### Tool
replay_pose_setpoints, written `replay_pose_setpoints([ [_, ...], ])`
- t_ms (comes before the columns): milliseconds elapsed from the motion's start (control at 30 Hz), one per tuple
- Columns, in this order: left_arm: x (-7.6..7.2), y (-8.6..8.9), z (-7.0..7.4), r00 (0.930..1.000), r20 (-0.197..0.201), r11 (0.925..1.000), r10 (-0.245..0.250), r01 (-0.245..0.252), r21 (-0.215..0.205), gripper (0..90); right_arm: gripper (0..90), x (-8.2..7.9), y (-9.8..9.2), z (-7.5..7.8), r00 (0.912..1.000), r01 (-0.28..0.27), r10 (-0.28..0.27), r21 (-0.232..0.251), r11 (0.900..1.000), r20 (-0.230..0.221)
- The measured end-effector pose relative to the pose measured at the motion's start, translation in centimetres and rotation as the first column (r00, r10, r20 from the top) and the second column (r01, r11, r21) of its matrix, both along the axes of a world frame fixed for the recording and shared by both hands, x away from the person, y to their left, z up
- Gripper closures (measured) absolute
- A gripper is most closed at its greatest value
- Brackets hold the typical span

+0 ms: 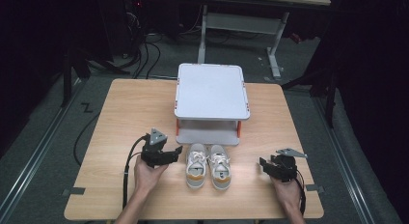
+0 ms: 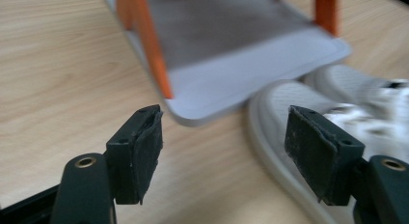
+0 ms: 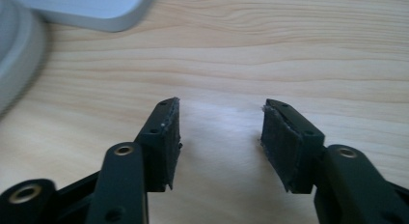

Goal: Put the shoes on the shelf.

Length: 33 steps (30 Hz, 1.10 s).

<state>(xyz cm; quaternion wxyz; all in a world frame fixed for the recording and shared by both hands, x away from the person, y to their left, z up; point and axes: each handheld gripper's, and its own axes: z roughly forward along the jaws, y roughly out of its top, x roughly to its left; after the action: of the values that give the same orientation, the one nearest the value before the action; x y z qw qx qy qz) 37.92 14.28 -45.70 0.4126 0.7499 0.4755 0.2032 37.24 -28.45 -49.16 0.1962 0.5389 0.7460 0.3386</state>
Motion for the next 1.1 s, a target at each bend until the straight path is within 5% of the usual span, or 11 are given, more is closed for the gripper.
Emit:
replay_pose_setpoints([
  [133,1.5,0.4,0.2,0.9995,0.021,0.9995,0.022,-0.021,-0.021,30.9,50.2,-1.3,1.0,1.0,0.998,-0.062,0.061,0.049,0.997,0.015],
  [200,2.2,0.5,0.1,0.9994,0.015,0.9992,0.032,-0.031,-0.026,31.3,49.1,-2.4,2.0,2.2,0.9931,-0.116,0.112,0.115,0.987,0.034],
  [300,3.1,0.7,0.0,0.9985,-0.002,0.9981,0.054,-0.055,-0.028,31.2,48.7,-3.0,2.8,2.8,0.9885,-0.151,0.147,0.137,0.979,0.037],
  [467,4.6,0.9,-0.9,0.9934,-0.026,0.991,0.112,-0.113,-0.071,32.8,49.3,-4.7,5.8,5.0,0.9671,-0.254,0.248,0.149,0.956,0.056],
  [600,5.2,0.6,-1.5,0.9924,-0.054,0.9921,0.111,-0.114,-0.053,32.0,50.7,-5.5,7.4,6.0,0.9549,-0.296,0.289,0.157,0.942,0.07],
  [667,5.7,0.2,-1.6,0.9928,-0.053,0.9935,0.107,-0.109,-0.033,32.0,50.8,-5.9,9.1,6.7,0.9415,-0.337,0.332,0.153,0.929,0.055],
  [833,6.3,-0.3,-2.2,0.9924,-0.054,0.9935,0.111,-0.112,-0.021,32.7,50.8,-5.7,11.6,6.8,0.9268,-0.372,0.375,0.141,0.917,0.004],
  [1100,6.9,-0.4,-2.9,0.9919,-0.049,0.9923,0.117,-0.119,-0.032,34.5,48.4,-4.4,14.0,5.5,0.9282,-0.347,0.359,0.124,0.93,-0.097],
])
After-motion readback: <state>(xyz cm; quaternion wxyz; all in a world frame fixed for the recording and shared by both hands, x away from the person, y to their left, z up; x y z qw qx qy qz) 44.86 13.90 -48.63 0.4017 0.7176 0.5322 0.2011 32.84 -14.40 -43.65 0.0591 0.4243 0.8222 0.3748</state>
